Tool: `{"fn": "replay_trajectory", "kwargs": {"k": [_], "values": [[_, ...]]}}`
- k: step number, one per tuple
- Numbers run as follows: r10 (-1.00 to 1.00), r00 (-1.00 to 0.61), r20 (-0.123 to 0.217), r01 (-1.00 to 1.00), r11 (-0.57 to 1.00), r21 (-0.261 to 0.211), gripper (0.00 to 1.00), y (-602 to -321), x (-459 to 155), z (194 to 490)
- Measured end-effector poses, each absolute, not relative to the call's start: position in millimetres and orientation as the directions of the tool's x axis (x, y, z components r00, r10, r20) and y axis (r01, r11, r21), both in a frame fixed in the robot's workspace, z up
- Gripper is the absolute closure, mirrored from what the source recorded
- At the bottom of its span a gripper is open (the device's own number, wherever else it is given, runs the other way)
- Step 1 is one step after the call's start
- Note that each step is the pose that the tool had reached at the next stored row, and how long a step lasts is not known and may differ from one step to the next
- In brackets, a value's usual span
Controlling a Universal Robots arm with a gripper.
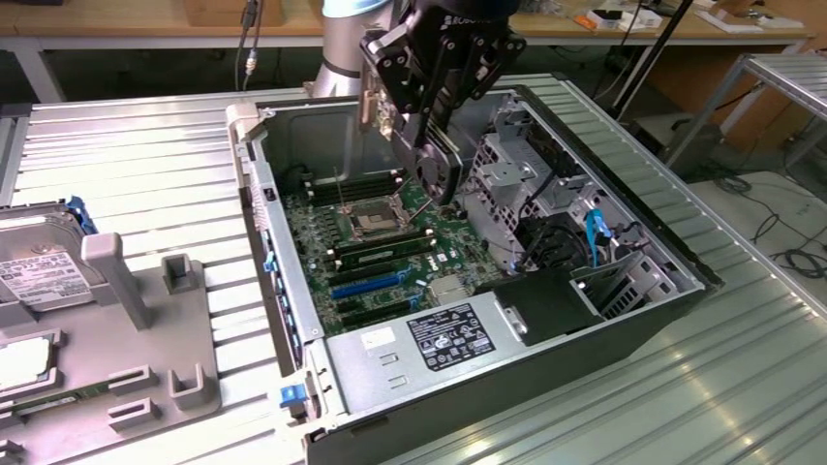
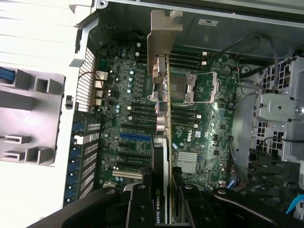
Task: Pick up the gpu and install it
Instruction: 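Insert the gpu into the slot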
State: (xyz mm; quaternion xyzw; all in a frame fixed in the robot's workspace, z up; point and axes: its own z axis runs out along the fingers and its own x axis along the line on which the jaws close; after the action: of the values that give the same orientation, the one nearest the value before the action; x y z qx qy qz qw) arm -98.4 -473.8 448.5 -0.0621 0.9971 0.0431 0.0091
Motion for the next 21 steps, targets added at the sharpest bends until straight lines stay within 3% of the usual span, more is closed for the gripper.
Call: {"fn": "replay_trajectory", "kwargs": {"k": [21], "values": [[-0.216, -0.976, -0.023, -0.217, 0.972, 0.085, 0.73, -473.8, -98.4, 448.5]]}}
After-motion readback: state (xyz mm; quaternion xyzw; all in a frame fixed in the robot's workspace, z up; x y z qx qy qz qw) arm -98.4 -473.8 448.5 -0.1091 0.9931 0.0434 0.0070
